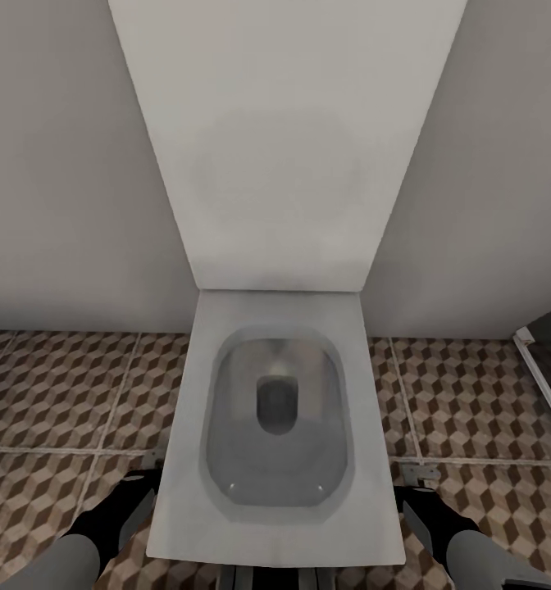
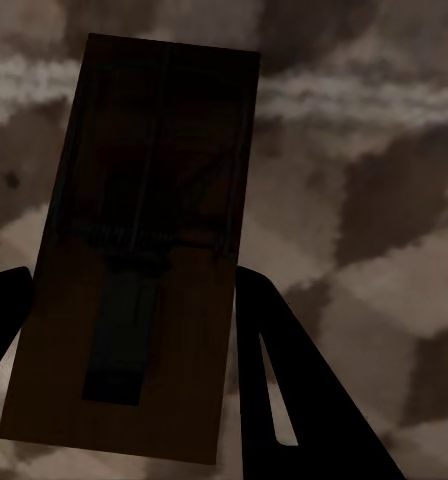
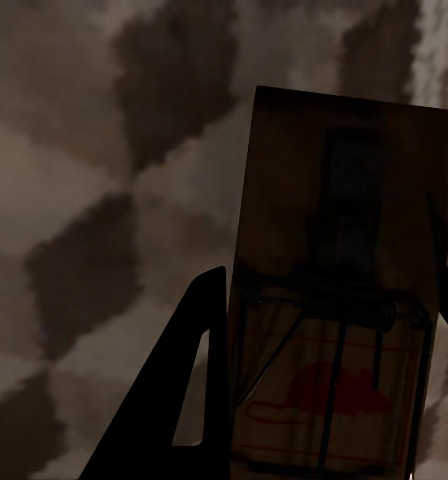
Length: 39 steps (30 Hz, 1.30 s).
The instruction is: Take the four mousetraps from the cabinet in the bathroom and place them on the bathroom floor. Make sure all four end up on the same floor surface, and ensure that at least two of them are either under or directly next to the same bathroom sink.
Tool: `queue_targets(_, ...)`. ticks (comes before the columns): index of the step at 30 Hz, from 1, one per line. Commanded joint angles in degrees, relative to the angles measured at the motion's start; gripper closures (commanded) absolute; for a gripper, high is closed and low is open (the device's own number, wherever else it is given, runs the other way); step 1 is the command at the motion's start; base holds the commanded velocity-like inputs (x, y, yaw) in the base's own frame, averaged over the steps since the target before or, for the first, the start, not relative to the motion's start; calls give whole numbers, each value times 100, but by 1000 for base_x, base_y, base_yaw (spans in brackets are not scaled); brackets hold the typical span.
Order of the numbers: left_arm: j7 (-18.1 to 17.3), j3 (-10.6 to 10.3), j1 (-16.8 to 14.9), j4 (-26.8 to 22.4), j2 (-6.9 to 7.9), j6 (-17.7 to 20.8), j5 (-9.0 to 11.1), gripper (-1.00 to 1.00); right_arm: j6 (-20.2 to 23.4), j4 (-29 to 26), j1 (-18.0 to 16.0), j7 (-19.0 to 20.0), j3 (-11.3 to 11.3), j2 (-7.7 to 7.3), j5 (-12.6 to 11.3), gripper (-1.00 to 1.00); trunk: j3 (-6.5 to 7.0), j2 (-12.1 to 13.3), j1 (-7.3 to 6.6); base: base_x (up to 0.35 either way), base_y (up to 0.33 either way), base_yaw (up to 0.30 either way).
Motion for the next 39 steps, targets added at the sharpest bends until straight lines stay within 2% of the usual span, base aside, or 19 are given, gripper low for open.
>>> queue_targets(1, 41, -46, 0, -14, 9, 34, 34, 100, 29, -12, 0, 13, -43, 3, 18, 100, -3, -1, -1, 0, 0, 0)
queue_targets(12, 41, -28, 0, -6, 19, 27, 25, 100, 28, -12, 0, 12, -43, 3, 18, 100, -3, -1, -1, 0, 0, 0)
queue_targets(25, 41, -16, 0, -5, 21, 15, 24, 100, 28, -12, 0, 12, -43, 5, 18, 100, -291, -19, 33, 0, 0, 0)
queue_targets(39, 41, -9, 0, -5, 19, 7, 24, 100, 28, -12, 0, 12, -43, 9, 20, 100, -291, -19, 33, 0, 0, 0)
